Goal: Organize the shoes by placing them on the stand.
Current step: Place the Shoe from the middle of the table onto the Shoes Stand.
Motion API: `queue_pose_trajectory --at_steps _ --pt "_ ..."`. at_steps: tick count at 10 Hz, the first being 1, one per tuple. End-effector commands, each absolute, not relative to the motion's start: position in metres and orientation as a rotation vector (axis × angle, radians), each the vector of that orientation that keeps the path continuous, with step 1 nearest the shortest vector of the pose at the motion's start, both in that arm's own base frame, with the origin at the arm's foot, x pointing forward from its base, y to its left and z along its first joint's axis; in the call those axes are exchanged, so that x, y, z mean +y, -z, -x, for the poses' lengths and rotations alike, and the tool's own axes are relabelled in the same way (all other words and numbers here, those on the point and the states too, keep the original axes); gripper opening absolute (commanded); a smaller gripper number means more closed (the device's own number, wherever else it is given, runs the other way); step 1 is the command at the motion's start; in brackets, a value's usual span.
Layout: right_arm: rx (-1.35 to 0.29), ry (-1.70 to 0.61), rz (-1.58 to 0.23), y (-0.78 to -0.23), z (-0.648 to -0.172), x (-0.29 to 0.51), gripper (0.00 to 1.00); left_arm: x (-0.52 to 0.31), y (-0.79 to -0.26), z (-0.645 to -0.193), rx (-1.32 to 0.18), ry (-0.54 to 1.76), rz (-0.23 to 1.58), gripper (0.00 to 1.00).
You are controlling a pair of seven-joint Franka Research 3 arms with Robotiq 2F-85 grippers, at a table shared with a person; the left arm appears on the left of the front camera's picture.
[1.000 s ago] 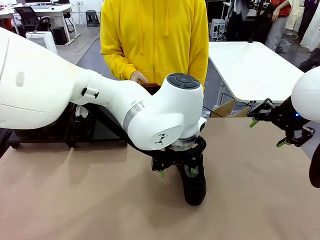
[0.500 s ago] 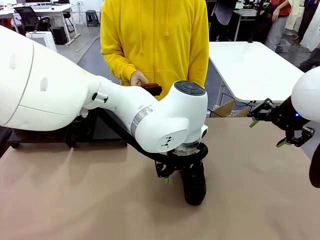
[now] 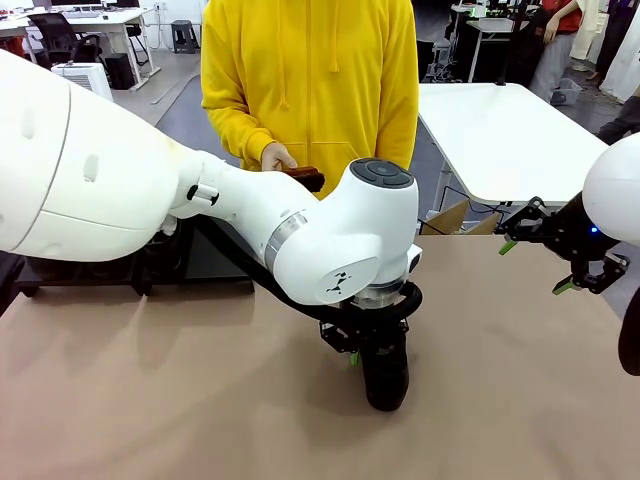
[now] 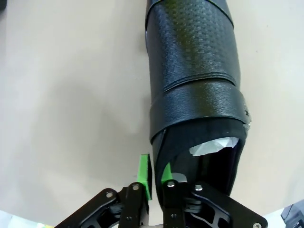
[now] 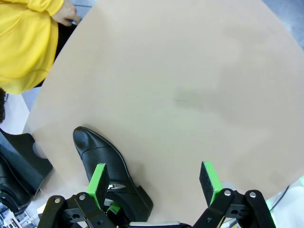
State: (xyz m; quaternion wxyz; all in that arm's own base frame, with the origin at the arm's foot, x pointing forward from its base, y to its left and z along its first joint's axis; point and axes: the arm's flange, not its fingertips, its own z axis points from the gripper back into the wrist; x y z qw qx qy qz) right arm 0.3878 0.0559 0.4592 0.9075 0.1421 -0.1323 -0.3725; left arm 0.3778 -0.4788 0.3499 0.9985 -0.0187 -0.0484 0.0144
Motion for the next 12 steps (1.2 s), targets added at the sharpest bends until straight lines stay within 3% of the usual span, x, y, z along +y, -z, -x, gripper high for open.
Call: queue_pose_trajectory --at_steps 1,4,8,9,12 --pt "-0.279 0.751 -0.308 -0.458 -0.388 0.053 1.0 -0.475 -0.347 -0.378 -0.082 -0.001 0.057 0.0" --pt "-0.279 0.751 -0.308 -0.458 -0.388 0.053 1.0 -0.472 -0.355 -0.375 -0.034 0.069 0.081 0.0" --pt "-0.279 0.751 -0.308 -0.458 -0.388 0.053 1.0 -0.405 -0.455 -0.371 -0.352 0.188 0.069 0.0" --pt "-0.279 0.751 -0.308 -0.458 -0.388 0.053 1.0 -0.377 -0.477 -0.386 -0.462 0.147 -0.015 0.0" --pt "-0.279 0.751 -0.308 -0.458 -0.388 0.053 1.0 -0.304 -0.486 -0.448 -0.587 -0.054 -0.216 0.0"
